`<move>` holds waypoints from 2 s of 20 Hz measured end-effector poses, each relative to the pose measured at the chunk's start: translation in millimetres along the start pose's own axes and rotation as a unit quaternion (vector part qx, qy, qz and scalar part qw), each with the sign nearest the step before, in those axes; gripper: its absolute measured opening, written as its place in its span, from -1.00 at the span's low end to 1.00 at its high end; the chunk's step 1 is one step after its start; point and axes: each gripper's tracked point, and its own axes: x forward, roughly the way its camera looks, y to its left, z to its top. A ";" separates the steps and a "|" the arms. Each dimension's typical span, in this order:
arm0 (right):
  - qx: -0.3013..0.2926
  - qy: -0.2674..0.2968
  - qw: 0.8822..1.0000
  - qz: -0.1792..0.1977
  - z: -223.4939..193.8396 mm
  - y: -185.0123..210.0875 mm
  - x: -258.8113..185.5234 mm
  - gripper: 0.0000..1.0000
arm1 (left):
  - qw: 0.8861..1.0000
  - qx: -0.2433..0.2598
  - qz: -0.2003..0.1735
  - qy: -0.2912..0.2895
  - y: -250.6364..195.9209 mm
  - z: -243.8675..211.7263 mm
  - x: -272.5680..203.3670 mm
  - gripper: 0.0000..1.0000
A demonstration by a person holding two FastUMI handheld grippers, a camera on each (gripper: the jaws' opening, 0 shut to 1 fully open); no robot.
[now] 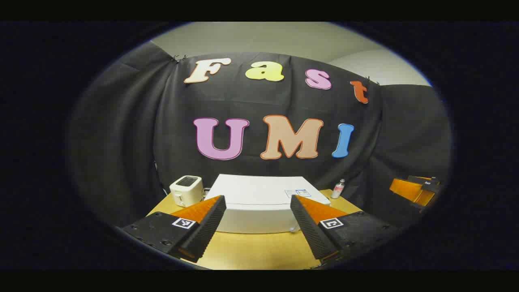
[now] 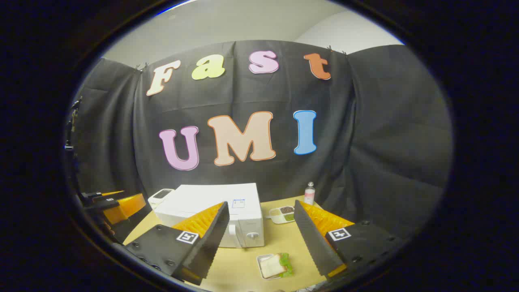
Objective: Open the microwave oven with the left hand, put the food in, and close the microwave oven.
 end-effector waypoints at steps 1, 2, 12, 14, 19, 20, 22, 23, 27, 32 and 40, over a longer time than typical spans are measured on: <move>0.003 0.004 1.000 0.002 -3.2 -2.4 -0.2 0.99 | 1.000 0.002 0.004 0.003 0.3 -0.9 0.5 0.84; 0.004 0.005 1.000 0.003 -3.1 -4.0 -2.2 0.84 | 1.000 0.003 0.003 0.004 -2.5 -0.9 -0.8 0.92; -0.011 0.018 1.000 -0.003 -9.2 -18.5 -2.2 0.99 | 1.000 0.010 -0.010 -0.003 -13.6 5.0 -2.7 0.91; -0.009 0.019 1.000 0.000 -10.6 -18.2 -2.6 0.84 | 1.000 0.009 -0.010 0.002 -12.7 2.1 -1.2 0.91; -0.002 0.028 1.000 -0.004 -19.7 -23.6 -0.8 0.84 | 1.000 0.003 -0.016 0.025 -10.9 -16.8 2.0 0.91; -0.002 0.032 0.999 -0.008 -24.6 -26.7 -0.9 0.84 | 0.999 0.001 -0.019 0.034 -11.3 -25.4 2.7 0.91; -0.001 0.042 0.999 -0.015 -35.5 -31.3 -2.1 0.84 | 0.999 -0.002 -0.022 0.049 -16.9 -44.1 2.9 0.92; 0.001 0.049 0.999 -0.019 -42.1 -33.6 -3.4 0.84 | 0.998 -0.002 -0.020 0.053 -16.6 -50.0 4.0 0.92; 0.040 0.073 0.996 -0.020 -61.9 -37.1 -8.6 0.99 | 0.997 0.003 -0.014 0.073 -12.6 -76.6 17.9 0.92; 0.042 0.072 0.995 -0.057 -72.0 -64.1 -14.6 0.83 | 0.992 0.008 -0.020 0.121 -16.3 -124.6 32.4 0.92; 0.044 0.093 0.990 -0.097 -84.5 -87.4 -22.4 0.84 | 0.979 0.024 -0.056 0.193 -46.9 -191.0 65.7 0.94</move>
